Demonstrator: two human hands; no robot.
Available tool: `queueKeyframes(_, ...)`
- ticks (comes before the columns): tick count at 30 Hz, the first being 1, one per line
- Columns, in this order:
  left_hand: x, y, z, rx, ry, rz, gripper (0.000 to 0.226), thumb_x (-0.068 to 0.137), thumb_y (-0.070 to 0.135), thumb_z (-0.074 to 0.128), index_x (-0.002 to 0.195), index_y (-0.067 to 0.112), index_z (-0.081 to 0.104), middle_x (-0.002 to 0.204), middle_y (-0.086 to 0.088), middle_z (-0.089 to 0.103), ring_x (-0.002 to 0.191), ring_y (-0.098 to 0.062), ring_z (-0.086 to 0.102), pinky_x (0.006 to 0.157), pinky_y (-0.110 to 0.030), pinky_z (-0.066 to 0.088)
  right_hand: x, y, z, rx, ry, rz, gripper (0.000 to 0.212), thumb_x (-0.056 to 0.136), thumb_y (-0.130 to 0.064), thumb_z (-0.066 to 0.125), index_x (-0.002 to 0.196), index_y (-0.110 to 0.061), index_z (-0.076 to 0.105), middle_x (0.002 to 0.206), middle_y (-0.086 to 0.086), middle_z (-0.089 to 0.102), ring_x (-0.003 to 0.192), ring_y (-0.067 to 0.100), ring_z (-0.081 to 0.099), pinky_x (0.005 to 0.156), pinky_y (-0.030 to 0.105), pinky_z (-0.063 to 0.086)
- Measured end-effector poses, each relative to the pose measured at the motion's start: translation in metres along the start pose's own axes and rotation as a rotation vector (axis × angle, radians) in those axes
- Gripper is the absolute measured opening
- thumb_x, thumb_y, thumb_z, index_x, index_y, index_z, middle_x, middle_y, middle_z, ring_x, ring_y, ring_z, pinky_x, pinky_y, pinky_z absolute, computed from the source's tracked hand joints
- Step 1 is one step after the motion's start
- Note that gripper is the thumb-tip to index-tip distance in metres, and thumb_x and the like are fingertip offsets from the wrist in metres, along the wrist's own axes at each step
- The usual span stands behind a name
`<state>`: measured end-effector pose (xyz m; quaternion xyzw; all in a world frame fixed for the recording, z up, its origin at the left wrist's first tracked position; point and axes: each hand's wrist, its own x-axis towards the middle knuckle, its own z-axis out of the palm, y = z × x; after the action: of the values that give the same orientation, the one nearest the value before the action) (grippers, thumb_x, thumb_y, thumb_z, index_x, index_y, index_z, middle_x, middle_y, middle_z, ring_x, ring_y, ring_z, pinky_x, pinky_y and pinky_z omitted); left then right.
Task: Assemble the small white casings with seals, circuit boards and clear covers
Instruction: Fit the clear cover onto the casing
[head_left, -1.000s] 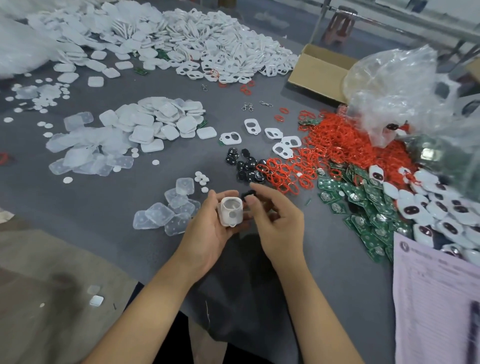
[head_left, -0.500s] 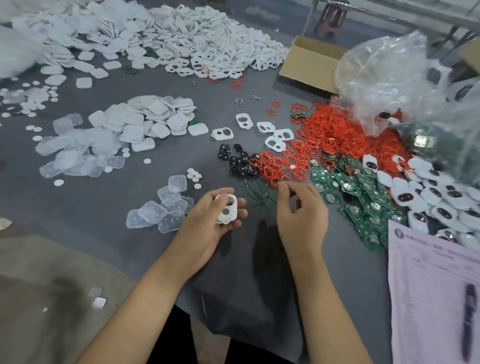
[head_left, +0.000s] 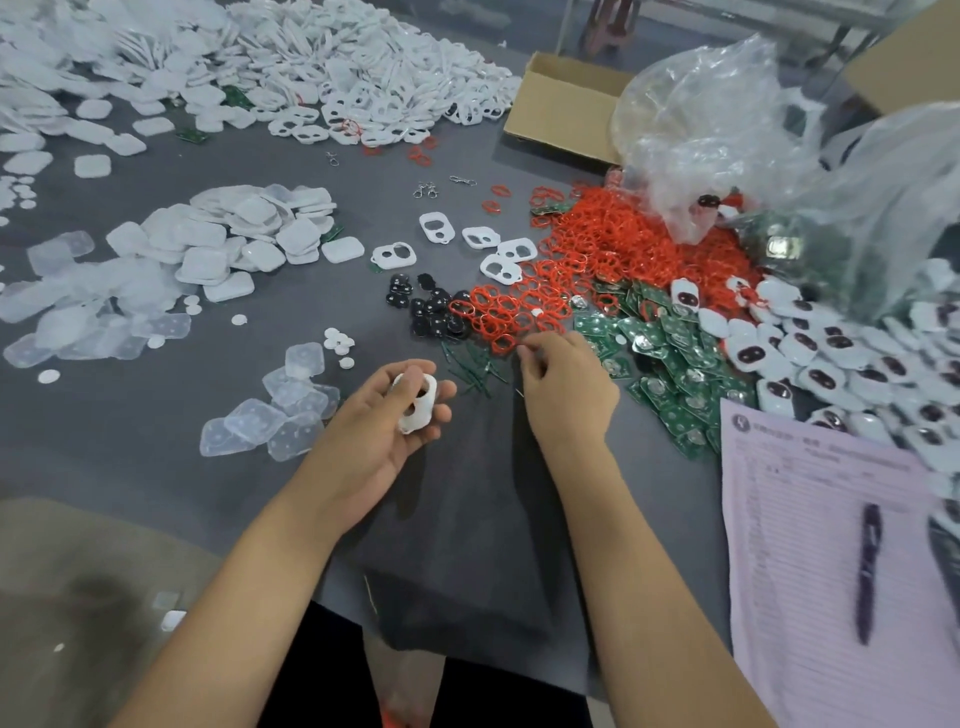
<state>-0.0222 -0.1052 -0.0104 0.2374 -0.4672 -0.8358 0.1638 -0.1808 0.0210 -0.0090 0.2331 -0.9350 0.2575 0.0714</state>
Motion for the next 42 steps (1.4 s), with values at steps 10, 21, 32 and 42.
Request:
queueKeyframes(10,0.005,-0.022,0.063,-0.206,-0.049,-0.178,0.035,0.111,0.032,0.037,0.113,0.007,0.062,0.106,-0.013,0.072,0.094,-0.021,0.071,0.089,-0.036,0.058,-0.049,0.017,-0.026,0.382,0.280,-0.395,0.004,0.096,-0.018,0.070,0.093,-0.015,0.073,0.099,-0.004,0.067,0.095,0.017,0.064,0.078,0.023,0.049)
queueKeyframes(21,0.011,-0.040,0.095,-0.191,-0.170,-0.202,0.023,0.110,0.018,0.042,0.119,0.010,0.062,0.108,-0.014,0.076,0.089,-0.022,0.076,0.075,-0.029,0.062,-0.017,0.064,-0.044,0.380,0.394,0.181,0.022,0.104,-0.029,0.058,0.097,-0.017,0.075,0.089,-0.002,0.066,0.094,0.024,0.060,0.073,0.040,0.047)
queueKeyframes(32,0.001,-0.042,0.088,-0.102,-0.238,-0.091,0.034,0.092,0.039,0.060,0.118,0.017,0.061,0.103,-0.004,0.076,0.078,-0.011,0.069,0.068,-0.023,0.057,-0.030,0.060,-0.034,-0.087,0.126,0.121,0.025,0.099,-0.040,0.062,0.111,-0.024,0.076,0.112,0.004,0.060,0.111,0.030,0.050,0.086,0.037,0.040)
queueKeyframes(42,-0.001,-0.040,0.088,-0.158,-0.206,-0.098,0.013,0.101,0.023,0.056,0.109,0.020,0.066,0.095,-0.004,0.074,0.070,-0.012,0.065,0.062,-0.023,0.056,-0.119,0.062,-0.056,-0.059,0.194,0.052,0.029,0.082,-0.045,0.081,0.085,-0.021,0.064,0.089,-0.006,0.062,0.087,0.025,0.051,0.076,0.040,0.039)
